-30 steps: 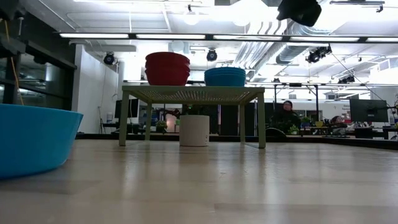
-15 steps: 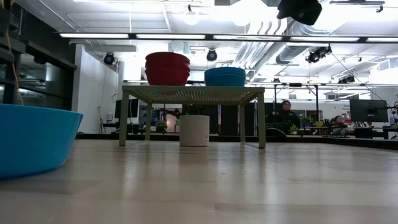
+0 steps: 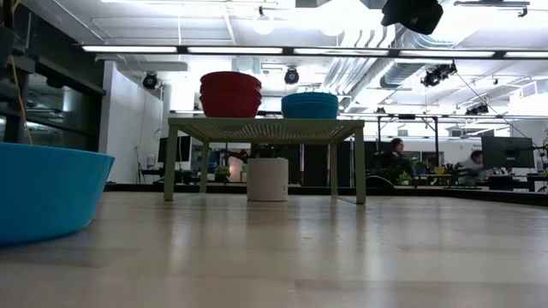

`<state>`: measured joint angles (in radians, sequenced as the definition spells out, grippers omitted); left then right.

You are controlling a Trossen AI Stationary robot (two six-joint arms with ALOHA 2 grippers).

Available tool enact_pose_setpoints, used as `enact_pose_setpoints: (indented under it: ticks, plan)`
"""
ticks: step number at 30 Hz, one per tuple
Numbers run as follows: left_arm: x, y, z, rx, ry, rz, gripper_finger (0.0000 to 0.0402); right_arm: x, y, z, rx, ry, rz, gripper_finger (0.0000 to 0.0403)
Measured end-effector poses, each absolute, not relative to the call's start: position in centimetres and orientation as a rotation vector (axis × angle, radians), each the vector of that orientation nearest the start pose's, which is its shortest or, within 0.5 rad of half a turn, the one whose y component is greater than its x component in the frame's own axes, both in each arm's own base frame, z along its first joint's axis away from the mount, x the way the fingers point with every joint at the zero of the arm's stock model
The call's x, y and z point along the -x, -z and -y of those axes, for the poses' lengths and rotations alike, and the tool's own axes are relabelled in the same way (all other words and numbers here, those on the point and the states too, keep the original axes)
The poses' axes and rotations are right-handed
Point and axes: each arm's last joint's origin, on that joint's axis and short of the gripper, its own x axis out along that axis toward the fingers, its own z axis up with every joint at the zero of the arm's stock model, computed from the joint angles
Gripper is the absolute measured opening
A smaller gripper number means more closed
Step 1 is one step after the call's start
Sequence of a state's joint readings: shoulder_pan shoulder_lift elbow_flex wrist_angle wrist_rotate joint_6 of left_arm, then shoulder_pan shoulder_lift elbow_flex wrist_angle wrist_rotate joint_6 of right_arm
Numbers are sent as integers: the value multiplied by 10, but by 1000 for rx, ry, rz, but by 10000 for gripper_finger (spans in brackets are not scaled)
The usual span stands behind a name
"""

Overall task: Pick & Place Mini bowls
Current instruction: Stack the red patterned bowl on the red patterned bowl on the shelf

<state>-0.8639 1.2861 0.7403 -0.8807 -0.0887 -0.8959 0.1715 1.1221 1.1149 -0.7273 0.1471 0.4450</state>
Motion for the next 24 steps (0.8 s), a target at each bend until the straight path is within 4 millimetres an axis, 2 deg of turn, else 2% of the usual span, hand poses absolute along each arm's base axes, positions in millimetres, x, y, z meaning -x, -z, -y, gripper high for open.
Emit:
enact_pose_setpoints:
  ticks: [7, 20, 24]
  plan:
    - [-135, -178, 154, 77, -16, -1429, 155, -220, -335, -34, -301, 135, -715, 67]
    - [-137, -173, 159, 105, -15, -1483, 15, -220, -335, -34, -290, 127, -717, 67]
    - [-137, -173, 159, 109, -23, -1489, 7, -220, -335, -34, -285, 125, -718, 67]
